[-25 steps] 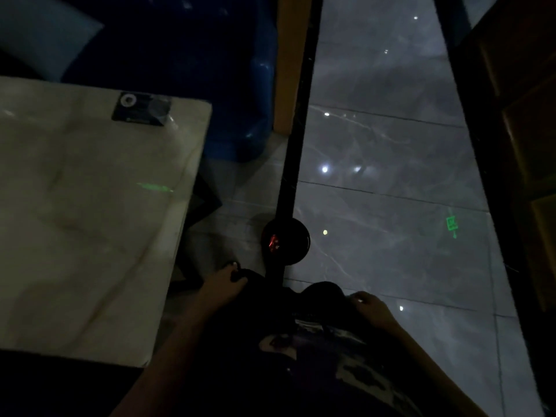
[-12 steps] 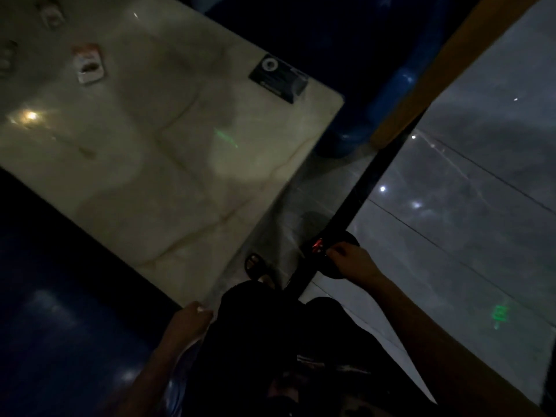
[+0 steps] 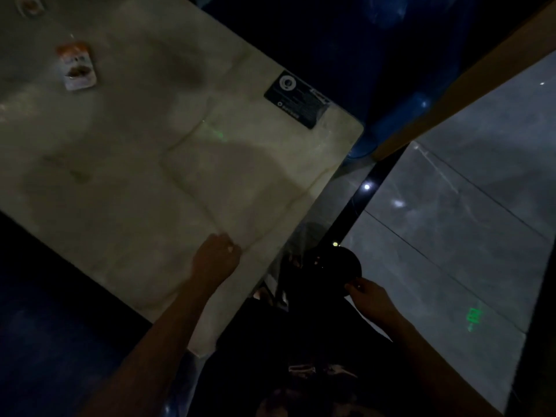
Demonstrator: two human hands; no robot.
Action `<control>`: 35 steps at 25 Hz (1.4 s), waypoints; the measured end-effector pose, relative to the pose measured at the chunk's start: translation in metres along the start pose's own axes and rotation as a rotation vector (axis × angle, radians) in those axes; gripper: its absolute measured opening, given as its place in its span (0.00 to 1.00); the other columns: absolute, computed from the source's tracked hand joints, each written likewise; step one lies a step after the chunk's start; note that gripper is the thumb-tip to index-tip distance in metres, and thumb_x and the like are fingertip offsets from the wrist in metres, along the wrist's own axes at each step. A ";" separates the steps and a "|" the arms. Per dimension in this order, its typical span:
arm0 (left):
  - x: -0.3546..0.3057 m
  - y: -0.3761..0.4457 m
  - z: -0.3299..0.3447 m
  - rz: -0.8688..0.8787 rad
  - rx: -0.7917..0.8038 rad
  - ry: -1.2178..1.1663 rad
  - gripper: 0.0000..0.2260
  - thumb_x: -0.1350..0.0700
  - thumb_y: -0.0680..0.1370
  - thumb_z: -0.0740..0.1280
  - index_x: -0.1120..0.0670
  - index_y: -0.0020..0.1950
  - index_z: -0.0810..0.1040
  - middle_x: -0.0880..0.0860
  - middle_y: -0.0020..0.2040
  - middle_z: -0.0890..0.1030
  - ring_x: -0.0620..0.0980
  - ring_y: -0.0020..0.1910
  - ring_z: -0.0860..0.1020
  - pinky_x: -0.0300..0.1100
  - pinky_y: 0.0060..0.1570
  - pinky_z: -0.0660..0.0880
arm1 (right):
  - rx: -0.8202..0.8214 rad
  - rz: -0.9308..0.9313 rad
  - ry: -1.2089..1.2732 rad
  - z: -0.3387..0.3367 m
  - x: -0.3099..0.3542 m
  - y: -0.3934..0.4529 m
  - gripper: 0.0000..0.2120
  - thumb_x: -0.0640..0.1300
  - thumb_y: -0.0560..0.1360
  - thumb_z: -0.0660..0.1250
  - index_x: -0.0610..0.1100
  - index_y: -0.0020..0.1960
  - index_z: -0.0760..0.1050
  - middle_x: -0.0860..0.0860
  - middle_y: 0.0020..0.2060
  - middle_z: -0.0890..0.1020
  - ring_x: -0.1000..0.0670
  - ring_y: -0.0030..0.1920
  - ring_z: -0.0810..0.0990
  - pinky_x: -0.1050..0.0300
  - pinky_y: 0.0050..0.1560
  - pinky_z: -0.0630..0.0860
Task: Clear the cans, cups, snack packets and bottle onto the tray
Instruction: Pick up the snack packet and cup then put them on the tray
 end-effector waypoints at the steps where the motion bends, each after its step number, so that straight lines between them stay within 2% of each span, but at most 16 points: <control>1: -0.018 0.015 -0.007 0.021 -0.032 -0.007 0.14 0.50 0.77 0.66 0.59 0.55 0.77 0.63 0.55 0.76 0.61 0.57 0.76 0.50 0.54 0.74 | 0.006 0.013 -0.004 -0.003 0.000 0.004 0.17 0.53 0.80 0.61 0.42 0.59 0.79 0.43 0.58 0.82 0.44 0.57 0.80 0.55 0.57 0.72; 4: -0.058 0.061 -0.015 0.043 -0.071 0.064 0.27 0.43 0.74 0.67 0.53 0.69 0.67 0.63 0.69 0.63 0.65 0.68 0.65 0.57 0.60 0.72 | 0.053 0.027 -0.039 -0.014 0.008 0.026 0.17 0.54 0.80 0.61 0.45 0.62 0.77 0.44 0.59 0.81 0.45 0.57 0.80 0.58 0.54 0.72; 6: -0.070 0.083 -0.010 -0.004 -0.017 0.085 0.40 0.38 0.72 0.69 0.44 0.77 0.52 0.60 0.78 0.44 0.69 0.75 0.50 0.67 0.64 0.65 | 0.084 -0.012 -0.096 -0.024 0.023 0.041 0.19 0.53 0.80 0.61 0.44 0.66 0.74 0.43 0.62 0.79 0.45 0.59 0.79 0.60 0.53 0.70; 7: -0.074 0.094 -0.006 -0.024 0.013 0.097 0.45 0.36 0.70 0.70 0.40 0.77 0.45 0.58 0.78 0.36 0.70 0.76 0.43 0.71 0.65 0.60 | 0.097 -0.049 -0.125 -0.032 0.034 0.053 0.20 0.52 0.80 0.61 0.43 0.68 0.72 0.43 0.64 0.78 0.44 0.61 0.78 0.60 0.53 0.70; 9: -0.077 0.107 0.005 -0.074 0.077 0.081 0.52 0.34 0.66 0.73 0.35 0.76 0.38 0.55 0.77 0.29 0.72 0.75 0.38 0.76 0.64 0.55 | 0.099 -0.128 -0.108 -0.053 0.062 0.074 0.21 0.52 0.80 0.62 0.44 0.70 0.69 0.44 0.65 0.77 0.45 0.59 0.79 0.60 0.53 0.71; 10: -0.078 0.109 0.012 -0.101 0.107 0.066 0.53 0.34 0.65 0.73 0.34 0.75 0.36 0.54 0.77 0.28 0.72 0.75 0.37 0.76 0.64 0.54 | 0.069 -0.165 -0.064 -0.068 0.079 0.083 0.22 0.52 0.79 0.63 0.45 0.70 0.68 0.44 0.63 0.78 0.46 0.56 0.80 0.59 0.52 0.72; 12: -0.077 0.113 0.025 -0.138 0.133 0.064 0.54 0.34 0.64 0.74 0.33 0.75 0.38 0.53 0.77 0.28 0.72 0.74 0.36 0.76 0.66 0.55 | -0.094 -0.244 0.047 -0.104 0.118 0.106 0.23 0.54 0.78 0.66 0.45 0.69 0.69 0.44 0.60 0.81 0.50 0.52 0.80 0.57 0.51 0.75; 15: -0.075 0.117 0.031 -0.189 0.142 0.064 0.55 0.34 0.61 0.76 0.32 0.75 0.41 0.52 0.77 0.28 0.72 0.74 0.34 0.76 0.66 0.55 | -0.270 -0.363 0.190 -0.156 0.181 0.145 0.33 0.67 0.73 0.66 0.52 0.71 0.64 0.51 0.67 0.74 0.53 0.64 0.74 0.53 0.60 0.74; 18: -0.076 0.117 0.029 -0.216 0.144 0.089 0.55 0.34 0.61 0.76 0.32 0.75 0.41 0.51 0.77 0.29 0.71 0.74 0.34 0.75 0.67 0.54 | -0.326 -0.416 0.206 -0.187 0.232 0.182 0.49 0.74 0.64 0.68 0.55 0.76 0.54 0.49 0.72 0.65 0.55 0.66 0.67 0.60 0.58 0.70; 21: -0.078 0.116 0.027 -0.226 0.128 0.088 0.54 0.33 0.61 0.75 0.32 0.75 0.41 0.51 0.78 0.30 0.70 0.75 0.35 0.74 0.67 0.55 | -0.292 -0.461 0.115 -0.196 0.261 0.209 0.52 0.74 0.61 0.68 0.51 0.76 0.55 0.47 0.70 0.68 0.55 0.65 0.68 0.60 0.56 0.71; 23: -0.079 0.115 0.027 -0.233 0.129 0.094 0.55 0.33 0.61 0.75 0.32 0.75 0.41 0.51 0.78 0.30 0.70 0.75 0.36 0.74 0.68 0.55 | -0.254 -0.502 0.047 -0.195 0.269 0.218 0.50 0.71 0.61 0.68 0.47 0.74 0.58 0.46 0.67 0.72 0.50 0.63 0.74 0.55 0.57 0.76; 25: -0.079 0.116 0.028 -0.246 0.134 0.098 0.55 0.32 0.60 0.75 0.32 0.75 0.40 0.51 0.78 0.31 0.70 0.75 0.36 0.75 0.67 0.55 | -0.238 -0.516 0.025 -0.195 0.272 0.220 0.45 0.66 0.64 0.71 0.46 0.73 0.61 0.47 0.64 0.74 0.49 0.60 0.76 0.55 0.55 0.75; 28: -0.078 0.115 0.029 -0.244 0.122 0.099 0.56 0.32 0.59 0.76 0.31 0.75 0.40 0.51 0.78 0.31 0.70 0.75 0.36 0.75 0.66 0.56 | -0.142 -0.451 0.213 -0.196 0.276 0.208 0.33 0.60 0.68 0.72 0.46 0.67 0.68 0.48 0.58 0.79 0.51 0.53 0.79 0.61 0.47 0.74; 29: -0.078 0.115 0.029 -0.240 0.119 0.092 0.56 0.32 0.59 0.75 0.31 0.75 0.40 0.51 0.78 0.30 0.70 0.75 0.36 0.75 0.66 0.56 | -0.070 -0.433 0.309 -0.195 0.276 0.199 0.29 0.60 0.69 0.71 0.47 0.63 0.70 0.48 0.57 0.80 0.50 0.52 0.81 0.60 0.45 0.76; 32: -0.080 0.115 0.028 -0.250 0.137 0.086 0.54 0.33 0.61 0.75 0.33 0.76 0.41 0.52 0.78 0.30 0.70 0.75 0.35 0.74 0.67 0.54 | 0.156 -0.445 0.417 -0.184 0.266 0.159 0.31 0.63 0.66 0.70 0.49 0.64 0.72 0.48 0.55 0.81 0.49 0.53 0.82 0.51 0.52 0.80; 35: -0.104 0.109 0.023 -0.254 0.100 -0.048 0.51 0.35 0.64 0.75 0.43 0.78 0.50 0.54 0.80 0.39 0.64 0.78 0.44 0.68 0.71 0.56 | 0.255 -0.418 0.515 -0.167 0.248 0.133 0.20 0.55 0.70 0.73 0.53 0.59 0.74 0.48 0.52 0.83 0.49 0.51 0.84 0.49 0.55 0.81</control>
Point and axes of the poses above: each hand's wrist, its own y-axis towards the middle knuckle, its own z-axis out of the palm, x = y × z, the point moved 5 cm from there along y, towards the middle knuckle
